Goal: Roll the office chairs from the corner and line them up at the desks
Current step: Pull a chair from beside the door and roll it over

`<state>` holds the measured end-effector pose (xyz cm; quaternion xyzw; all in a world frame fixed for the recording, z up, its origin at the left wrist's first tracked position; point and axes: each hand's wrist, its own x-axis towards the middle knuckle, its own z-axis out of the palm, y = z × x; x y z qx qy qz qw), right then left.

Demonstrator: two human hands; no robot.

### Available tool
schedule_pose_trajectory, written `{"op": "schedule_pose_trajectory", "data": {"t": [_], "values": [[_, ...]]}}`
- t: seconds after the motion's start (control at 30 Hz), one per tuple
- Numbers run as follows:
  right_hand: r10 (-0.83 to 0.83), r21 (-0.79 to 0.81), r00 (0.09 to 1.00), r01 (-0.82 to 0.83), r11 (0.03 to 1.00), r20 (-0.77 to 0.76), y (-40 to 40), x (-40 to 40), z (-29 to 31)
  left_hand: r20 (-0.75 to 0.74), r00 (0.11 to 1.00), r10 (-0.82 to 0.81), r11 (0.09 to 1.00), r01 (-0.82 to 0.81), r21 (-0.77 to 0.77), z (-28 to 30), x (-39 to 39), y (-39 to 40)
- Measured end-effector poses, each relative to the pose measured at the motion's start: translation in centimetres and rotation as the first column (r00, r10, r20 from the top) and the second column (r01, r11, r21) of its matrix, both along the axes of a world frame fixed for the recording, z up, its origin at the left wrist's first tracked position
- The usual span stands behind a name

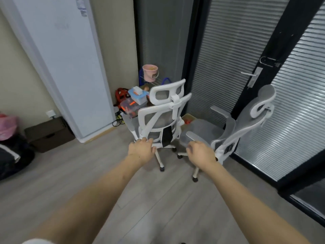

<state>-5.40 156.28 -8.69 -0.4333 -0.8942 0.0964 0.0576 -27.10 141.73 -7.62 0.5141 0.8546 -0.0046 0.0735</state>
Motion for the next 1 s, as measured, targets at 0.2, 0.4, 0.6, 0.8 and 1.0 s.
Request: {"op": "schedule_pose_trajectory", "data": {"t": [0.2,0.4,0.6,0.8,1.0], "values": [[0.093,0.009,0.995,-0.093,0.996,0.022,11.6,-4.3,-0.3,0.031,0.996,0.088,0.996,-0.088,-0.001,-0.9,-1.7,9.8],[0.148,-0.006,0.989,-0.148,0.989,0.022,22.6,-9.4,-2.0,0.033,0.993,0.117,0.993,-0.117,0.006,-2.7,-5.7,20.0],[0.181,-0.06,0.983,-0.179,0.982,0.036,32.4,-14.9,-3.3,0.059,0.986,0.159,0.987,-0.158,-0.006,-4.3,-11.0,30.4],[0.254,-0.07,0.949,-0.245,0.967,0.184,40.1,-18.5,-4.6,0.165,0.953,0.256,0.963,-0.237,-0.124,-6.5,-14.2,36.5],[0.361,-0.195,0.874,-0.312,0.93,0.324,46.5,-22.0,-6.0,0.18,0.903,0.39,0.916,-0.361,-0.174,-9.4,-13.7,39.3]]}}
